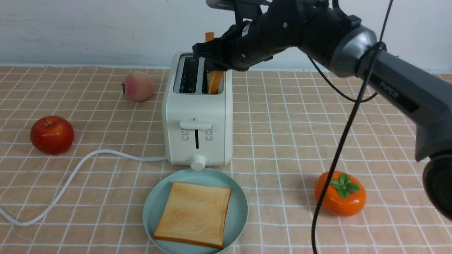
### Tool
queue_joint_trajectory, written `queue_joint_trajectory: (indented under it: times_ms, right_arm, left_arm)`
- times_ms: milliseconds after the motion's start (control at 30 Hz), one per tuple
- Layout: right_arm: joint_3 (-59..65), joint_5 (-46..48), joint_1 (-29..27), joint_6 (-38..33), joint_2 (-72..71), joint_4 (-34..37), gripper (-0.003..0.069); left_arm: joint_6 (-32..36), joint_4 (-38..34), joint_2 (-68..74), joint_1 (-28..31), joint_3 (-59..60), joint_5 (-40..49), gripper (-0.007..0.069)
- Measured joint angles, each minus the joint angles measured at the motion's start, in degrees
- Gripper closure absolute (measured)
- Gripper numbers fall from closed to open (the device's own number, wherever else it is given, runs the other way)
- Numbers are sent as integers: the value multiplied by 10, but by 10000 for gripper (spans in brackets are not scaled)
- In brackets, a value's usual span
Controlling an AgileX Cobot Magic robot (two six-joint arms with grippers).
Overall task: Take toasted bread from bread machine on light coffee tablecloth place on plate.
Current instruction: 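Grasp the toast slice in the toaster and pull it up out of the slot with the right gripper, then place the held slice of bread on top of the slice on the plate with the right gripper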
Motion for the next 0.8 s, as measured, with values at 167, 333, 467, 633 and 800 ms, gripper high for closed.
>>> queue_joint_trajectory:
  times_ms: [167,333,467,633,800]
  right_arm:
    - [0,44,0,-1,-92,-23,568]
    - [-4,116,0,-23,-194,-39,568]
    - [-7,245,0,-43,-271,-37,568]
    - [6,316,0,-44,-312,-32,568]
    - [90,316,0,-50,-342,33,568]
  left_arm:
    - [0,18,0,0,0,0,638]
    - [0,29,0,0,0,-7,638]
    - [0,40,0,0,0,-17,638]
    - [0,43,0,0,0,-19,638]
    - [1,51,0,0,0,-24,638]
